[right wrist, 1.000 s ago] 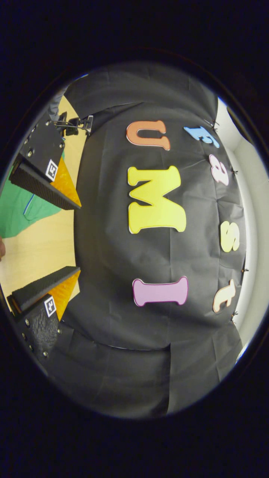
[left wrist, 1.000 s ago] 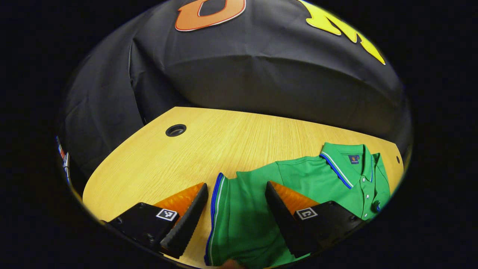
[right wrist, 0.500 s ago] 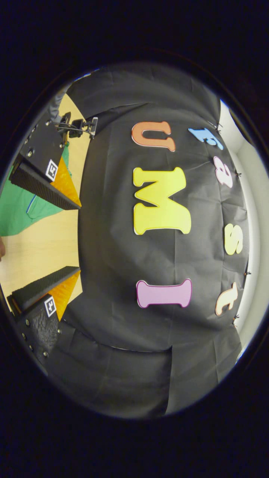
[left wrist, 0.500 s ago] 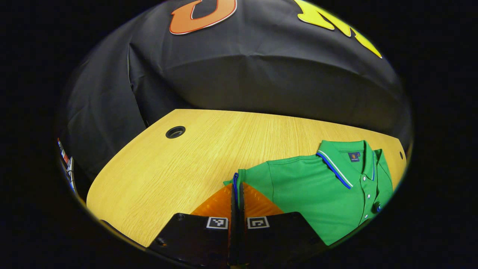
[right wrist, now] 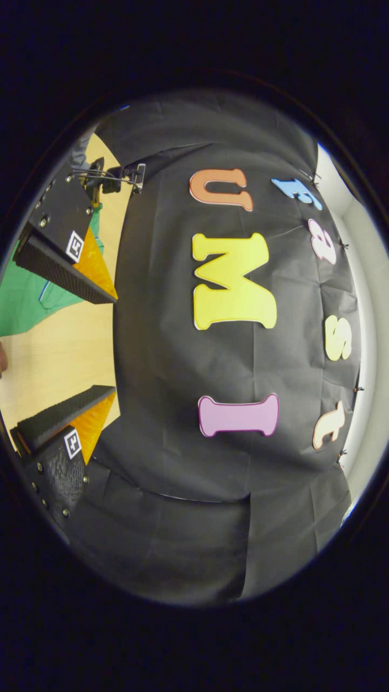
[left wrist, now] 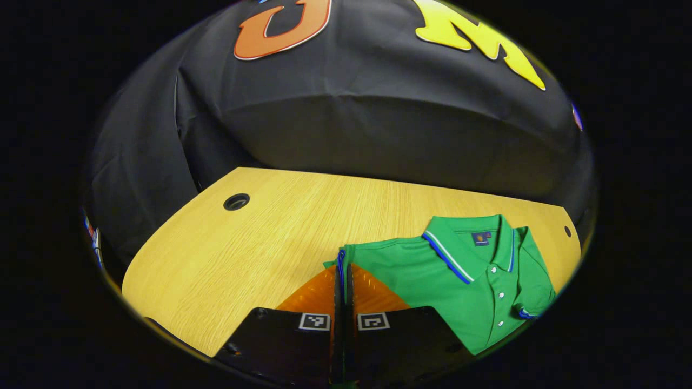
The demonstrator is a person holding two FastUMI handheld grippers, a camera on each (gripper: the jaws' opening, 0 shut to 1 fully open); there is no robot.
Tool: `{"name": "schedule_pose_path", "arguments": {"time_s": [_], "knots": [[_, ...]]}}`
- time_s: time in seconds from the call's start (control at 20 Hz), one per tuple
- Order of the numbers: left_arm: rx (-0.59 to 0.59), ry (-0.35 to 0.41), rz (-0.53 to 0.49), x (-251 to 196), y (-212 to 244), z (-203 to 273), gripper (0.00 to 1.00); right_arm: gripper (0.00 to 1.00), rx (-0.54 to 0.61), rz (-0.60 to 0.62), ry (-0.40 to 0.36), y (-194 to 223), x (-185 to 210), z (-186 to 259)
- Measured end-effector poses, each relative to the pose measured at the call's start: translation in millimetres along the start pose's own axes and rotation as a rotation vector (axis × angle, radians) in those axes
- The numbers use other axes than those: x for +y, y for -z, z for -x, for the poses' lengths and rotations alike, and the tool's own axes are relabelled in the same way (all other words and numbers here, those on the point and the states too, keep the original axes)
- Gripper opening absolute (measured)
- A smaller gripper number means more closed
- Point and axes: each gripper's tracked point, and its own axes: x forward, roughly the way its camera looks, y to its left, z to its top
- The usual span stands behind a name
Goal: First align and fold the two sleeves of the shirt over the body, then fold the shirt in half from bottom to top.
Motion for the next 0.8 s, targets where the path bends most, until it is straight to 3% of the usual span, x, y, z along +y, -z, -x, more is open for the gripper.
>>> {"name": "schedule_pose_path", "arguments": {"time_s": [0.35,0.8], "knots": [[-0.033,0.103,-0.046,-53,-15,21,0.05,0.95,0.001,-0.020,0.003,5,-4,1],[-0.067,0.177,-0.156,-96,-15,45,0.04,0.95,0.004,-0.040,0.020,9,-11,4]]}}
